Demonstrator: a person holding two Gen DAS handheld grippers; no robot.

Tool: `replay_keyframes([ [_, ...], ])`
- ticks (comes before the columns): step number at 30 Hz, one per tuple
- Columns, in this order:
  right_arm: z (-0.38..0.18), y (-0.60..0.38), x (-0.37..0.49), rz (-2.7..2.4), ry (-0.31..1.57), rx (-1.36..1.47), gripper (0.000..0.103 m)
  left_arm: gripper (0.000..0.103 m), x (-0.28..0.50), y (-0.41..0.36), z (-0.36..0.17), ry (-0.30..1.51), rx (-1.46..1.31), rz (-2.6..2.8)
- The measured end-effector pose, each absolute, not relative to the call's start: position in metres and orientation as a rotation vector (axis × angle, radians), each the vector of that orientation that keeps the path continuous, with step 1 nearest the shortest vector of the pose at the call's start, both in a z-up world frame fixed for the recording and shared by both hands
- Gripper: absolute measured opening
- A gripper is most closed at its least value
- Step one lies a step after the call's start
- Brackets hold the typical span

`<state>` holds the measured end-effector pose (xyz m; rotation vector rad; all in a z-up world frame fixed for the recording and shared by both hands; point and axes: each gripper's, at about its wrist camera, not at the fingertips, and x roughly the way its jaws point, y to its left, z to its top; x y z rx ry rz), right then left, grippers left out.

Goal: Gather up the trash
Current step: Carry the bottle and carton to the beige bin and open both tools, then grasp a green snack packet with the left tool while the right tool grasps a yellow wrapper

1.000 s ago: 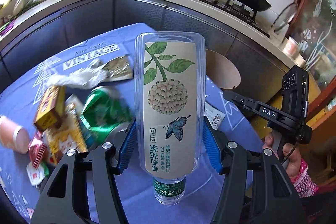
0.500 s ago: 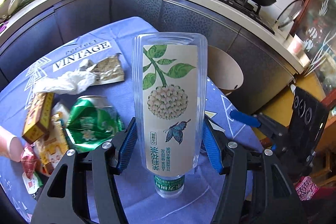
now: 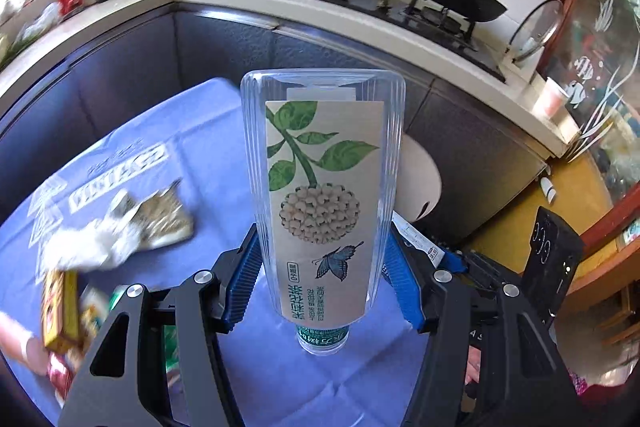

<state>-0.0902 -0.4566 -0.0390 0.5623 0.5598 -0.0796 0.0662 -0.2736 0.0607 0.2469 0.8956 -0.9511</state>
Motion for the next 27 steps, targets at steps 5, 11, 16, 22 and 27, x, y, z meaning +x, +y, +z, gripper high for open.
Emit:
replay_keyframes([
  [5, -0.035, -0.514, -0.097, -0.221, 0.519, 0.646, 0.049, 0.058, 0.079, -0.354, 0.052, 0.909, 0.295, -1.022],
  [11, -0.046, -0.558, -0.088, -0.37, 0.543, 0.683, 0.05, 0.061, 0.099, -0.429, 0.024, 0.952, 0.336, -1.043],
  [16, -0.065, -0.568, -0.076, -0.411, 0.574, 0.728, 0.065, 0.065, 0.107, -0.467, -0.009, 1.014, 0.381, -1.01],
  [22, -0.067, -0.561, -0.088, -0.413, 0.544, 0.755, 0.065, 0.065, 0.1, -0.451, -0.013, 1.034, 0.373, -1.008],
  [27, -0.056, -0.549, -0.094, -0.353, 0.51, 0.768, 0.057, 0.065, 0.078, -0.385, 0.0, 1.019, 0.293, -1.046],
])
